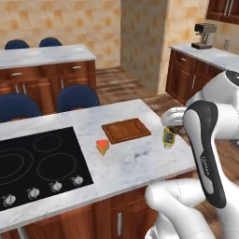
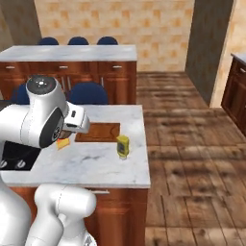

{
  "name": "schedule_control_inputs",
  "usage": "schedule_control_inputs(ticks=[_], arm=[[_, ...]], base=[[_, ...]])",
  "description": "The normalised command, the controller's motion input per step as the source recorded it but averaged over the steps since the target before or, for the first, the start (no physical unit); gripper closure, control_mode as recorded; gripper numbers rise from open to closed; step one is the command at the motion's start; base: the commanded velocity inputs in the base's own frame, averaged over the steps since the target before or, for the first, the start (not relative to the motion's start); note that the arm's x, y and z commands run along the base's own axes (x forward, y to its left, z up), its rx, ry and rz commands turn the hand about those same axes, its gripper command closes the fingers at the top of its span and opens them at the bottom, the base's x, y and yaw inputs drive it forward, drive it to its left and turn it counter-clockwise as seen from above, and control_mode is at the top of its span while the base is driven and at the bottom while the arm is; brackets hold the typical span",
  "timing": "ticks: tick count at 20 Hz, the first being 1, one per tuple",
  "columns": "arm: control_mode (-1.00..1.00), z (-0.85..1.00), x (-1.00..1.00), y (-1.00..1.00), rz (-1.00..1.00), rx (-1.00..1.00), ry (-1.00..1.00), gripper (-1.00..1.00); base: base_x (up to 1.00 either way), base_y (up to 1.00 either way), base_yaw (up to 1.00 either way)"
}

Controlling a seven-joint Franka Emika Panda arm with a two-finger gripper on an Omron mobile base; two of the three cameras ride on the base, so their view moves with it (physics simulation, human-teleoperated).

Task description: Retrieve the reheated potato from the microwave, then place the potato, cheese, and condiment on the cutting board.

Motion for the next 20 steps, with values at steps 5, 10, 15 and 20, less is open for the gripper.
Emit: schedule_control_inputs(ticks=[5,10,15,20], arm=[[1.0,0.0,0.0,0.0,0.0,0.0,0.0,1.0],[1.0,0.0,0.0,0.0,0.0,0.0,0.0,1.0],[1.0,0.0,0.0,0.0,0.0,0.0,0.0,1.0],[1.0,0.0,0.0,0.0,0.0,0.0,0.0,1.0]], base=[[0.44,-0.36,0.28],[0.43,-0.37,0.23],[0.49,-0.33,0.21],[0.53,-0.3,0.19]])
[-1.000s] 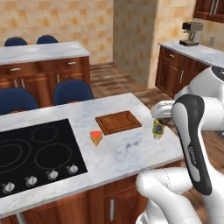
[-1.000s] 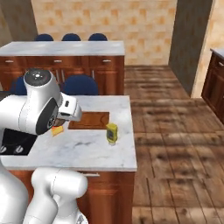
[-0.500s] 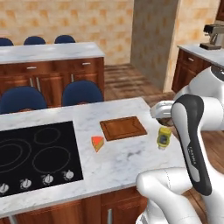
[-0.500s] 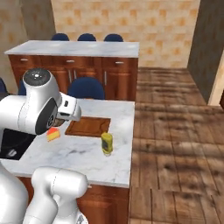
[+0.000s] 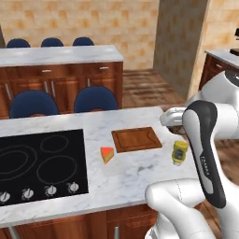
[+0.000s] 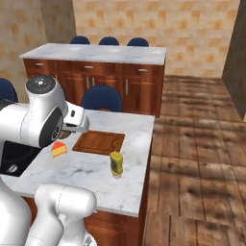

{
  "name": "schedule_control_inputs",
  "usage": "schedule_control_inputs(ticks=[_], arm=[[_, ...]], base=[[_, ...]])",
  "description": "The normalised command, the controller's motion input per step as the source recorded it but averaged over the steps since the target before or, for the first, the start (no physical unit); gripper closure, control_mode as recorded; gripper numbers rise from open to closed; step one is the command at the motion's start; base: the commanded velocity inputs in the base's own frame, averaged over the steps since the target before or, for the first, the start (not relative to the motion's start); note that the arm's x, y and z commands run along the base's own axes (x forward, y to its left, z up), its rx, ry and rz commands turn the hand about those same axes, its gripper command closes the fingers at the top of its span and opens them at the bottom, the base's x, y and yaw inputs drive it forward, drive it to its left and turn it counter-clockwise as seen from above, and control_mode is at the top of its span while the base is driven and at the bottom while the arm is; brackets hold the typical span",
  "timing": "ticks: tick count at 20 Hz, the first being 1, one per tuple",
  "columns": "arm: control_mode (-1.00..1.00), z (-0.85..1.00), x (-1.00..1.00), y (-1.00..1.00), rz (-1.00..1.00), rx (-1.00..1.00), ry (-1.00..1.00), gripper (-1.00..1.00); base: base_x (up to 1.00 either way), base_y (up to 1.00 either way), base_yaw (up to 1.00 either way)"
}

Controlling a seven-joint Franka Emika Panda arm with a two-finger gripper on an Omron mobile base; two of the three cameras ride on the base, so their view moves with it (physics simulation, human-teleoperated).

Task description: Retrieve the reheated potato from the microwave, then place the potato, cheese, and condiment on the cutting board.

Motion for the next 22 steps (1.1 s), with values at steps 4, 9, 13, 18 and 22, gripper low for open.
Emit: schedule_control_inputs(ticks=[4,9,13,18,22], arm=[[1.0,0.0,0.0,0.0,0.0,0.0,0.0,1.0],[1.0,0.0,0.0,0.0,0.0,0.0,0.0,1.0],[1.0,0.0,0.0,0.0,0.0,0.0,0.0,1.0],[1.0,0.0,0.0,0.0,0.0,0.0,0.0,1.0],[1.0,0.0,0.0,0.0,0.0,0.0,0.0,1.0]], base=[[0.58,-0.26,0.16],[0.66,-0.18,0.1],[0.11,-0.02,0.03],[0.0,0.0,0.0],[0.0,0.0,0.0]])
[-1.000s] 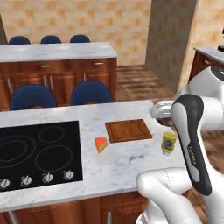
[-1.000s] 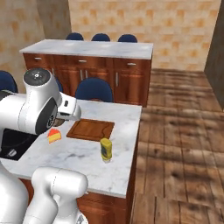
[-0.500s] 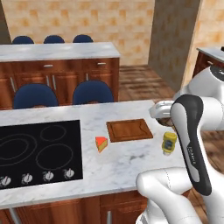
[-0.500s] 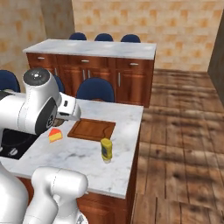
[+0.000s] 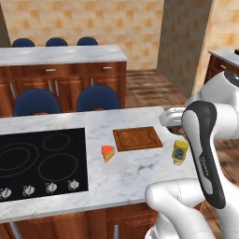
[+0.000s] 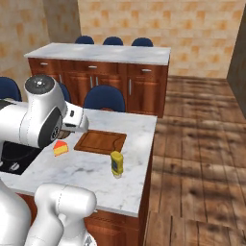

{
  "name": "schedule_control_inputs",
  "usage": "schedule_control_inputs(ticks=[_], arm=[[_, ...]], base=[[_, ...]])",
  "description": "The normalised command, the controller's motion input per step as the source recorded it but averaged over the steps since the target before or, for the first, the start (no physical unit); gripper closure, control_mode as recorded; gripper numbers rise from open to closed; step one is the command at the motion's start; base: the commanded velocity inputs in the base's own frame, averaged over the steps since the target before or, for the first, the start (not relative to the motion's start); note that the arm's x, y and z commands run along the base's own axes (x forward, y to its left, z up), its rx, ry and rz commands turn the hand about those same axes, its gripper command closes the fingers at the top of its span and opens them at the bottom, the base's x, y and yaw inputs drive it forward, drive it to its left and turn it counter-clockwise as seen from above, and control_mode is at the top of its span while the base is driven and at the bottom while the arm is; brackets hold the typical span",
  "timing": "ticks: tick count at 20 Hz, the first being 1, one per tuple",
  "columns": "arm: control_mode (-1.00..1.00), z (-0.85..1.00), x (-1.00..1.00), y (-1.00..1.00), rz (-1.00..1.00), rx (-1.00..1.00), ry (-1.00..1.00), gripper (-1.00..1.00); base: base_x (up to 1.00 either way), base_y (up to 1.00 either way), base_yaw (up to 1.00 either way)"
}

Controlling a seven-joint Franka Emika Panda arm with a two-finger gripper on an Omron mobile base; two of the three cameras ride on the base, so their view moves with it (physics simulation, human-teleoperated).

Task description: Retrieve the reheated potato from the microwave, then place the potato, cheese, and condiment on the cutting board.

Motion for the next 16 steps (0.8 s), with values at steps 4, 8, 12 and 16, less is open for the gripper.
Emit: schedule_control_inputs(ticks=[4,8,12,16], arm=[[-1.0,0.0,0.0,0.0,0.0,0.0,0.0,1.0],[-1.0,0.0,0.0,0.0,0.0,0.0,0.0,1.0],[-1.0,0.0,0.0,0.0,0.0,0.0,0.0,1.0],[-1.0,-0.05,0.15,0.0,0.0,0.0,0.0,1.0]], base=[[0.0,0.0,0.0],[0.0,0.0,0.0],[0.0,0.0,0.0],[0.0,0.0,0.0]])
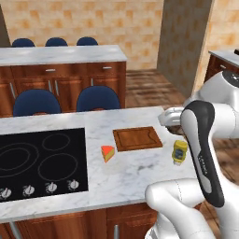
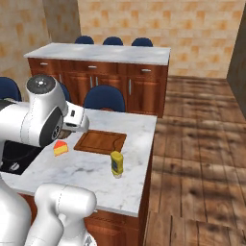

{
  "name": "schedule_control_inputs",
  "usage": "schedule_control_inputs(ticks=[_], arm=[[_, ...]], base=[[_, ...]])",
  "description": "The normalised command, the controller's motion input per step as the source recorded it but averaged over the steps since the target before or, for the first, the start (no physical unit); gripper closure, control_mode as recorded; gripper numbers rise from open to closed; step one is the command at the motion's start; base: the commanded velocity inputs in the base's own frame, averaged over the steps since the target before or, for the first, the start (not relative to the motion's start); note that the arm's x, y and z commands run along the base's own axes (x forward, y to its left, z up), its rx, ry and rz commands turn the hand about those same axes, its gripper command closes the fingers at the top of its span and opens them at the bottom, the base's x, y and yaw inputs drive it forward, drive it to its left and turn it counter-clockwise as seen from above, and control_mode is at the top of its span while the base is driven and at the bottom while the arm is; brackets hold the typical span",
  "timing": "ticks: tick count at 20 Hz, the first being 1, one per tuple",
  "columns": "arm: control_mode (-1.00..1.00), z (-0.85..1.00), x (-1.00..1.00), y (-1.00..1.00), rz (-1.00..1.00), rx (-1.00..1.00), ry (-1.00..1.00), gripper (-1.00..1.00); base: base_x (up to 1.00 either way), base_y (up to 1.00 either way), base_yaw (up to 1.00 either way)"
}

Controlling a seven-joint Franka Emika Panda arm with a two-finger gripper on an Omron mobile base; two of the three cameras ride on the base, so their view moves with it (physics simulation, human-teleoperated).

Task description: Retrieve the reheated potato from the microwave, then place the potato, cheese, and condiment on the cutting board.

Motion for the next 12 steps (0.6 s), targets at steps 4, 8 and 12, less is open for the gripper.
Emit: schedule_control_inputs(ticks=[4,8,12], arm=[[-1.0,-0.11,0.72,0.15,0.0,-0.03,0.12,1.0],[-1.0,-0.15,0.87,0.21,0.0,-0.05,0.18,1.0],[-1.0,-0.26,0.83,0.23,0.0,-0.09,0.22,1.0]], base=[[0.0,0.0,0.0],[0.0,0.0,0.0],[0.0,0.0,0.0]])
